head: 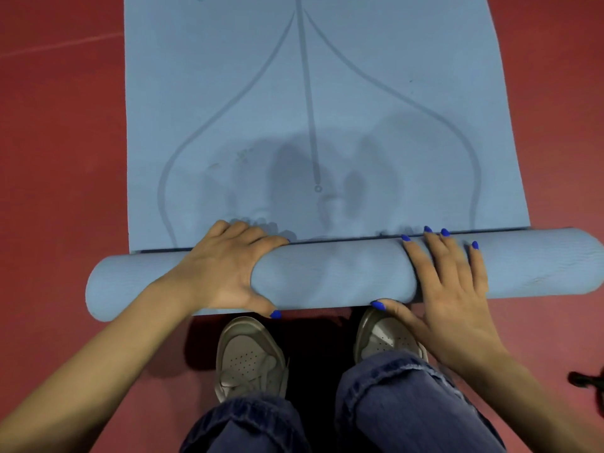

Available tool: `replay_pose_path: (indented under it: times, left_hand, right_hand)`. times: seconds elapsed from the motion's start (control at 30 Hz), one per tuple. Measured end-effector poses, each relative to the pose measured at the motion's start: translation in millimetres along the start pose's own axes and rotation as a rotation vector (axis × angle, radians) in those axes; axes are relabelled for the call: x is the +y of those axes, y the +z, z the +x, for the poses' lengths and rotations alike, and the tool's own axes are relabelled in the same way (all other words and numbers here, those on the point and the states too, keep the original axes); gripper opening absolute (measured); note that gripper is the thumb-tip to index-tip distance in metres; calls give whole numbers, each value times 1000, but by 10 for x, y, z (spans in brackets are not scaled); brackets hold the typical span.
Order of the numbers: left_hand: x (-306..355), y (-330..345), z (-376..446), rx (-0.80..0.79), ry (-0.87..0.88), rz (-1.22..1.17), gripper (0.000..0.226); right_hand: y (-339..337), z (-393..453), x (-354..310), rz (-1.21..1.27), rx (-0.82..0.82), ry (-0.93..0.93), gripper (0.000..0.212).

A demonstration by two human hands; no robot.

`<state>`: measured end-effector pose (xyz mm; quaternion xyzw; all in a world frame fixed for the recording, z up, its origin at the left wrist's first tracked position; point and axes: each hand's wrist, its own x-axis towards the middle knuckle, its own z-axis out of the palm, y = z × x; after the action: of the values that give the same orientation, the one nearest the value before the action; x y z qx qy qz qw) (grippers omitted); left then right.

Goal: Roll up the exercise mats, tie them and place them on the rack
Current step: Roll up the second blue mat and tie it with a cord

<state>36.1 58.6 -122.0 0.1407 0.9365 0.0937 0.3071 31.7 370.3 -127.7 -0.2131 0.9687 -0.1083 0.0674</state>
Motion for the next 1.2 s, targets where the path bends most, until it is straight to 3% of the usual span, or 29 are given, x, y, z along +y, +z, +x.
replay_pose_path:
  times: [0.17,0.23,0.33,0.5,0.6,0.73,0.93,1.07,1.2]
  left_hand:
    - [17,-29,-76,-48,-103,-26,119]
    - [64,-14,-142,57,-138,47,118]
    - [197,95,-252,301,-136,53,100]
    - [392,279,-253,448,-172,43,83]
    - [321,443,-155,499,-174,146,86]
    - [185,391,49,553,-190,238,106]
    - [56,141,207,541,-215,187,112]
    - [-59,-114,361,485,-238,134,103]
    - [-187,-339,476,321,-224,42,107]
  right_hand:
    - [223,80,53,-5,219,-23,67]
    - [241,209,71,-58,280,-36,63]
    - [189,496,66,-67,280,-11,55]
    - [37,955,72,-31,211,69,51]
    - [-22,1214,98,-16,221,65,55]
    - [-58,1425,124,-95,263,31,52]
    - [-161,1334,-99,-7,375,60,43]
    - [-102,984,-246,56,298,52,52]
    - [52,670,-268,85,136,74,67]
